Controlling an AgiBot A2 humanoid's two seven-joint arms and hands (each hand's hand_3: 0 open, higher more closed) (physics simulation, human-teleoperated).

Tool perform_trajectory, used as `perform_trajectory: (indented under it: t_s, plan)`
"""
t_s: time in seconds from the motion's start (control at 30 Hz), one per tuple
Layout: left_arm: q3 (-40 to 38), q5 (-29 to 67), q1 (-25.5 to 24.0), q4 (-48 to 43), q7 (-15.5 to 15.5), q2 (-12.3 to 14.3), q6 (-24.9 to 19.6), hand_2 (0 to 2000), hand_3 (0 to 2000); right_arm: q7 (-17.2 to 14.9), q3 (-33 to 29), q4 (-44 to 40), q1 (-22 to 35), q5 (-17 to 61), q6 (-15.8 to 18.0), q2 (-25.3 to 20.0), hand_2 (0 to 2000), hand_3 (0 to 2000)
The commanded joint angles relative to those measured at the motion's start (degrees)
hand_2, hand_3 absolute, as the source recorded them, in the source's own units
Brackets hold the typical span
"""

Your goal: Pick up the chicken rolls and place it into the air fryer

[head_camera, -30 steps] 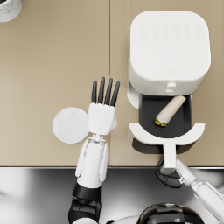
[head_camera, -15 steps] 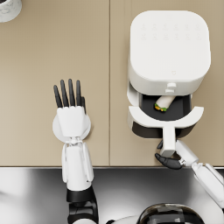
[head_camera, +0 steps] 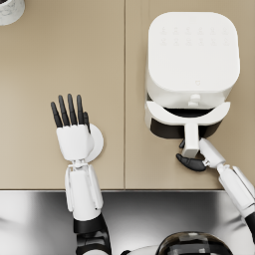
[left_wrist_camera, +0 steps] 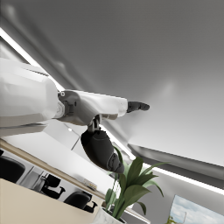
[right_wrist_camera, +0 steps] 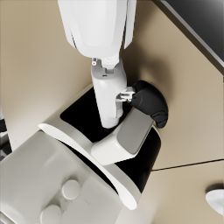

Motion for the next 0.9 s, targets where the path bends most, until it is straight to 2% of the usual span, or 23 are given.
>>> perform_trajectory:
  t_s: [0.03,0.23,0.27,0.3,0.37,0.4,0.5,0.9]
  plan:
    - [-0.8,0.0,0.0,-1.0,0.0,-0.1,0.0,0,0,0.0,0.6,-3.6,5.7,0.0,0.1,-18.1,2000,2000]
    - [-0.7,0.0,-0.8,-2.1,0.0,-0.4,0.0,0,0,0.1,0.6,-9.6,8.5,0.1,-0.3,-20.6,2000,2000]
    - [-0.6,0.0,-0.8,-2.1,0.0,-0.5,0.0,0,0,0.2,-0.1,-9.8,5.2,0.0,-0.6,-5.1,2000,2000]
    - [-0.6,0.0,-0.8,-2.1,0.0,-0.5,0.0,0,0,0.2,0.6,-10.6,8.8,0.1,-0.5,-21.1,2000,2000]
    - [-0.5,0.0,-1.8,-1.7,0.0,-0.5,0.0,0,0,0.3,0.6,-9.8,8.4,0.1,-0.7,-20.7,2000,2000]
    - [-0.4,0.0,-1.9,-1.7,0.0,-0.5,0.0,0,0,0.3,-0.1,-11.9,6.2,0.1,-1.1,-6.3,2000,2000]
    - [-0.3,0.0,-2.0,-1.8,0.0,-0.6,0.0,0,0,0.4,-0.1,-12.2,6.2,0.1,-2.5,-6.6,2000,2000]
    - [-0.3,0.0,-2.1,-1.9,0.0,-0.6,0.0,0,0,0.2,0.0,-12.2,6.2,0.0,-2.8,-6.6,2000,2000]
